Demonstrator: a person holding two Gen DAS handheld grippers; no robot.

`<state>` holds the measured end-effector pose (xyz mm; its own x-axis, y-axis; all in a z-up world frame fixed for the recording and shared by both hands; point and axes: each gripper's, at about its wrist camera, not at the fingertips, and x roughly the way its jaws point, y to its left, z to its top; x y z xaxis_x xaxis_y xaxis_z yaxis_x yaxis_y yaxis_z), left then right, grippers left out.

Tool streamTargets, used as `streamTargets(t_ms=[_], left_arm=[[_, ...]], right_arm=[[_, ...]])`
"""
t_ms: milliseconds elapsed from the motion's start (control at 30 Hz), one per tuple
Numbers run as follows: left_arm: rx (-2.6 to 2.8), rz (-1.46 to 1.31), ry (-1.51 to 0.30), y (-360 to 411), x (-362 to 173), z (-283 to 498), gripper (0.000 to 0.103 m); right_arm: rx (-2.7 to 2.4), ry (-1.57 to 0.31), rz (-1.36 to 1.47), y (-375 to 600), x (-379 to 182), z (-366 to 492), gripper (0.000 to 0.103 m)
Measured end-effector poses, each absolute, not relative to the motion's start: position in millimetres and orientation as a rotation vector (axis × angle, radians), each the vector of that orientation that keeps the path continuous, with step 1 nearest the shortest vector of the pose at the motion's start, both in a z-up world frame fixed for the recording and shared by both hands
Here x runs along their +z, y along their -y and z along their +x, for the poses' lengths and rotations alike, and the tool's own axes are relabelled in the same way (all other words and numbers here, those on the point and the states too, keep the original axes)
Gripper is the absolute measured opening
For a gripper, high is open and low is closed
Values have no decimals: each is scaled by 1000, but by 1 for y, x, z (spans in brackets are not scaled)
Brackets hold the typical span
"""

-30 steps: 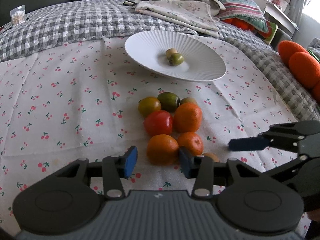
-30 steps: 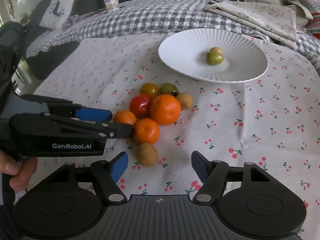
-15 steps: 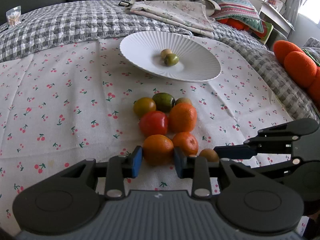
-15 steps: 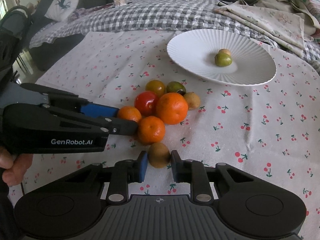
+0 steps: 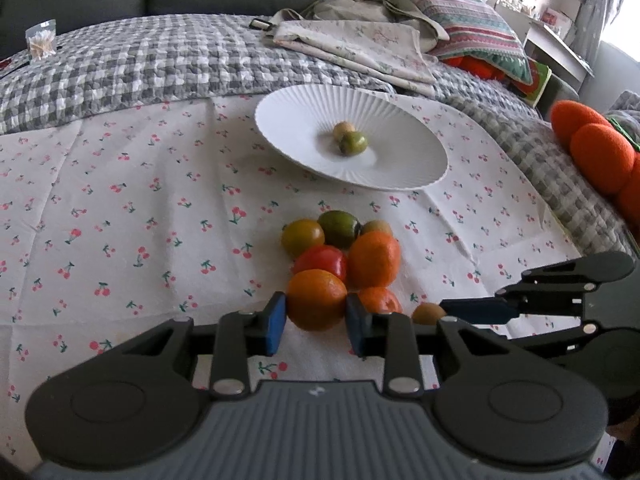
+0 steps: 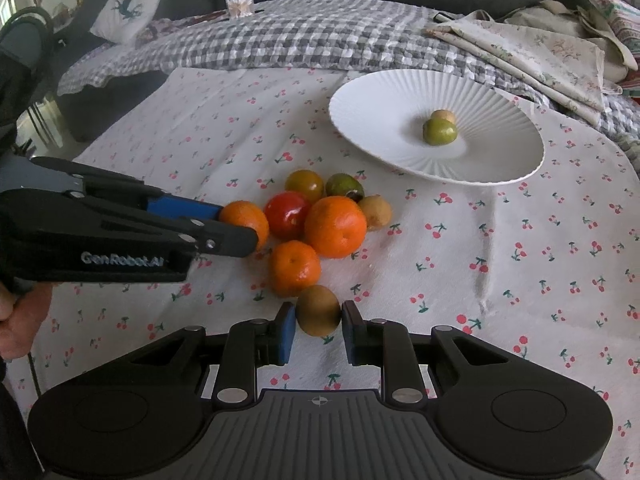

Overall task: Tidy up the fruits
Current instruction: 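Grasp a tangerine with the left tool while the right tool holds the kiwi, then lower the kiwi and tangerine into the white bowl and open both tools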

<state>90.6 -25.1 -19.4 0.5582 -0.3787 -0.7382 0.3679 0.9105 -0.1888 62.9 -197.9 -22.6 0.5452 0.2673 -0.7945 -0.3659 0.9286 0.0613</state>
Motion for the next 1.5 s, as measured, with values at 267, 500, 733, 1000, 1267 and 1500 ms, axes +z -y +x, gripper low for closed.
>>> streamTargets(t_ms=[267, 500, 733, 1000, 1267, 1500], left_arm=[[-410, -18, -864, 22, -16, 93, 30], [-377, -22, -848, 21, -10, 94, 30], [-358, -49, -828, 26, 4, 100, 30], [-366, -68, -783, 48, 23, 110, 30], [-366, -93, -758, 63, 30, 134, 30], [-340, -36, -743, 78, 18, 158, 30]], right_arm=[[368, -907, -107, 202, -18, 64, 23], [346, -888, -83, 211, -10, 67, 23], [319, -852, -66, 222, 1, 72, 23], [276, -819, -38, 238, 12, 80, 23], [211, -768, 18, 264, 27, 97, 23], [151, -727, 8, 274, 29, 122, 23]])
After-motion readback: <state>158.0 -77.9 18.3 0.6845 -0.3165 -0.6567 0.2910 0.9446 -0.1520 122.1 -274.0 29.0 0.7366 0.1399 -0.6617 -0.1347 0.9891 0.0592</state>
